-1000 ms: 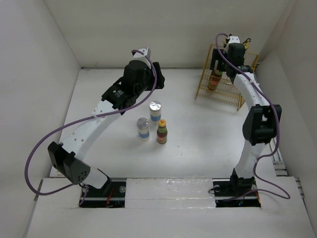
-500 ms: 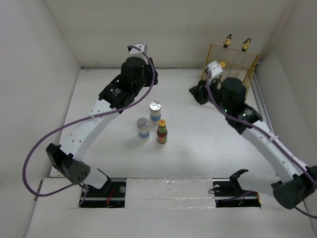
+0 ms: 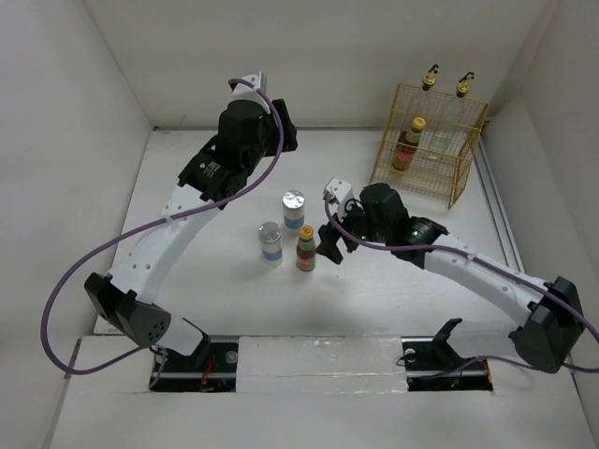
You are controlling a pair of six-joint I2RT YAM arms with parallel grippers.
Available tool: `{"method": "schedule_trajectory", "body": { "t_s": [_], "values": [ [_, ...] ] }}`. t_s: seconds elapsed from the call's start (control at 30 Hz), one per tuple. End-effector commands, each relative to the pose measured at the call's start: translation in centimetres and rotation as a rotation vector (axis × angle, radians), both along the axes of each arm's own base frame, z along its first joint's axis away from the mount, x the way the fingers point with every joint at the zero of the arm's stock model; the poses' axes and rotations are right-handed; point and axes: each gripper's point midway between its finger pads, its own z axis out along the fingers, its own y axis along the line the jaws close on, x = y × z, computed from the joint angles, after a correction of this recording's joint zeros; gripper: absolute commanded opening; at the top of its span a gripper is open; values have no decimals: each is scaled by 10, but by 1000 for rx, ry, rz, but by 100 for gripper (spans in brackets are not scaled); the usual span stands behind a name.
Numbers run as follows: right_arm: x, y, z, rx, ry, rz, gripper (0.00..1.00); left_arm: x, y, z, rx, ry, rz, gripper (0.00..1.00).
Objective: Organize the condiment bottles
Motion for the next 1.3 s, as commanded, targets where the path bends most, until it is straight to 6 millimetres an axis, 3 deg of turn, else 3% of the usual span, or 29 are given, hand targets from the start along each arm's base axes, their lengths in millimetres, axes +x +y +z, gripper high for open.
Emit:
{"method": "schedule_trajectory", "body": {
  "t_s": [0.0,0.13,0.5,0.6,0.63,0.73,0.77,0.87,0.9,1.07,1.27],
  "values": [
    [11,23,27,55,-86,46,92,-2,-2,9,-43,-21,-1,58],
    [21,38,23,49,-79,55,89,-10,0,-9,-39,11,-8,59],
    [31,65,-1,30,-53,100,75,-9,-5,0,-56,-3,-29,59],
    [30,70,-1,38,-61,109,66,-9,-5,-4,-51,4,-29,59],
    [30,70,-1,38,-61,109,59,-8,-4,-4,-49,3,-20,59],
    [31,72,-3,38,-61,109,53,-8,-4,-4,-49,3,-20,59],
    [31,72,-3,38,-61,109,43,-8,-4,-4,-49,3,-20,59],
    [31,73,-1,47,-65,117,29,-7,-4,-6,-49,3,-20,59],
    [31,73,-1,44,-72,121,19,-7,-4,-6,-49,3,-20,59],
    [31,68,21,77,-110,95,8,-6,-7,-10,-46,12,-28,59],
    [30,51,81,134,-199,27,2,-7,-8,-10,-48,14,-37,59]
  ]
}}
